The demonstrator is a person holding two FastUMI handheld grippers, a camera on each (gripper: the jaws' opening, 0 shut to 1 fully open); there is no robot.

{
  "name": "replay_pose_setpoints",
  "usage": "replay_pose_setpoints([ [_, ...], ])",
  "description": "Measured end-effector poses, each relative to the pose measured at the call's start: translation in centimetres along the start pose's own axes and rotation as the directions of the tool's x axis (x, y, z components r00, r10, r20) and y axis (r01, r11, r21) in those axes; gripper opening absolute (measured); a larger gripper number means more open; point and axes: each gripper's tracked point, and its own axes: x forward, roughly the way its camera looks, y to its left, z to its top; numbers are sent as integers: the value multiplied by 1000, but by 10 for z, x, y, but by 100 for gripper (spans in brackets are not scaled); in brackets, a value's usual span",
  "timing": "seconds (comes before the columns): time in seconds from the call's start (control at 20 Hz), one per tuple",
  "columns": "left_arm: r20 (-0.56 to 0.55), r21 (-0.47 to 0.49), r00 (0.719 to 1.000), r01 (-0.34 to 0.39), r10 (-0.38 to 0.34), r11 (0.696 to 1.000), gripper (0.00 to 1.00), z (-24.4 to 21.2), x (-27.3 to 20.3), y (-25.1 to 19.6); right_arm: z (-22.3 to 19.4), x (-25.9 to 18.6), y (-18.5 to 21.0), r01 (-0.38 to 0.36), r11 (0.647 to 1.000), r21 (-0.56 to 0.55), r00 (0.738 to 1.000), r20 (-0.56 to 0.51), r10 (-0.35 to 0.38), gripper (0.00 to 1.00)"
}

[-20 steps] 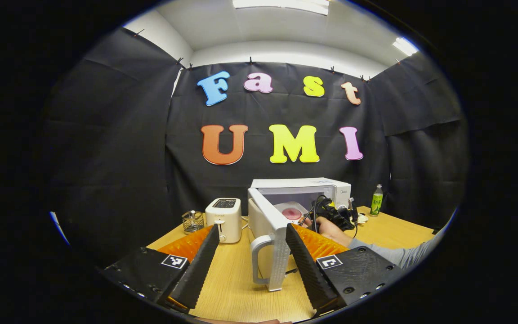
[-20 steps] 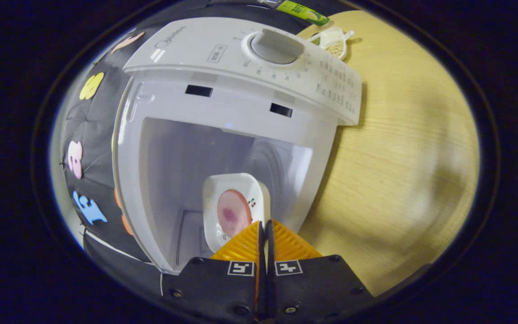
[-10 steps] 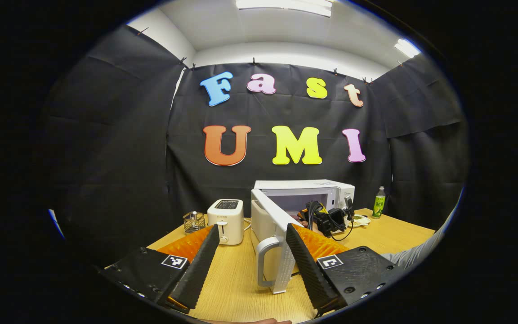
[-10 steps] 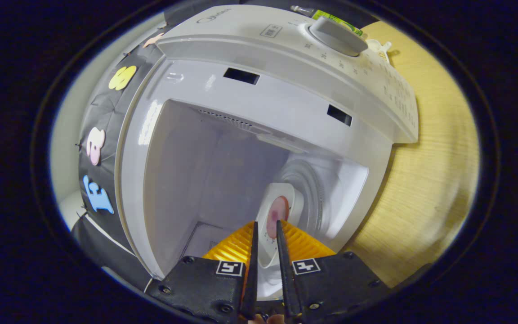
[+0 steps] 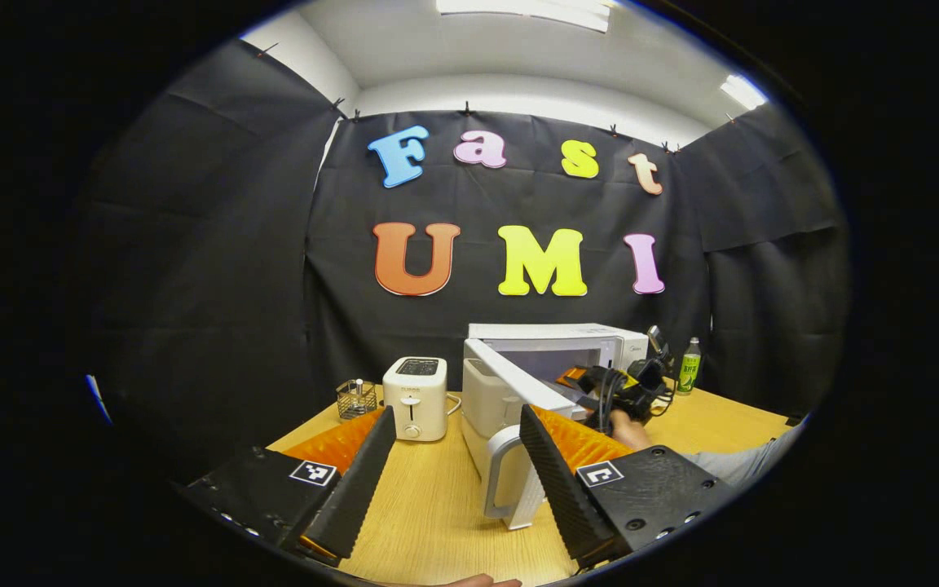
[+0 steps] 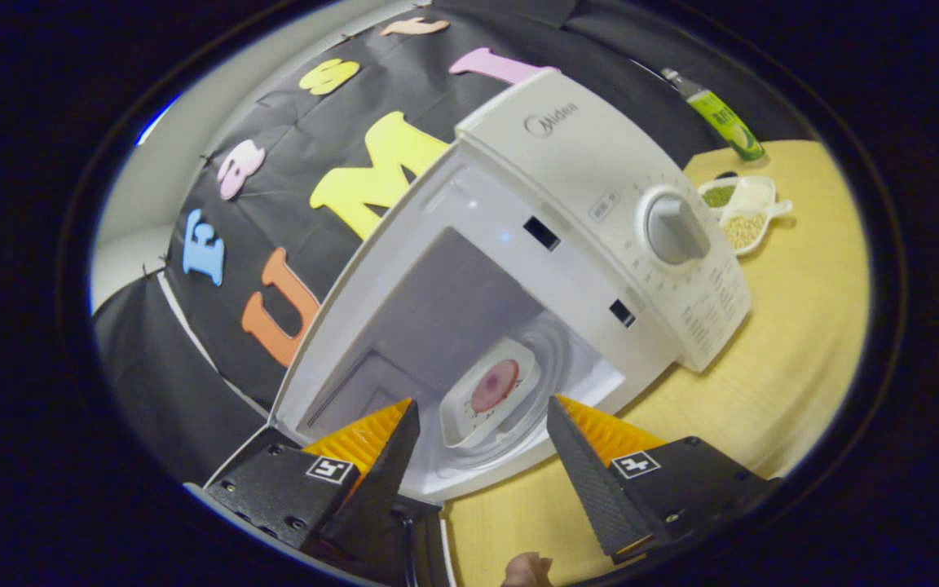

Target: Open the microwave oven with the left hand, put the food in, and close the microwave oven.

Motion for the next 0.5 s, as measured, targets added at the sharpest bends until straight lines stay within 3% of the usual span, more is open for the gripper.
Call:
replay_pose_setpoints([
  [0.05, -13, -4, 1000, 11, -11, 1000, 91, -4, 4, 1, 12, -13, -5, -1, 997, -72, 1000, 13, 2, 100],
  [0.1, -25, -13, 999, 24, -25, 1000, 91, -8, 6, 1, 26, -28, -8, 1, 990, -143, 999, 39, 5, 89],
  [0.15, -39, -18, 999, 30, -30, 999, 91, -13, 7, 2, 42, -44, -10, -5, 979, -205, 998, 64, 18, 100],
  [0.3, -36, -20, 999, 39, -40, 999, 87, -18, 17, 9, 87, -98, -13, -23, 946, -323, 989, 130, 68, 100],
  [0.45, -30, -1, 998, 47, -47, 999, 67, -25, 28, 16, 126, -162, -18, -39, 920, -391, 981, 158, 109, 99],
  [0.5, -28, 2, 998, 51, -51, 999, 51, -27, 33, 18, 137, -182, -24, -21, 908, -419, 980, 171, 102, 100],
])
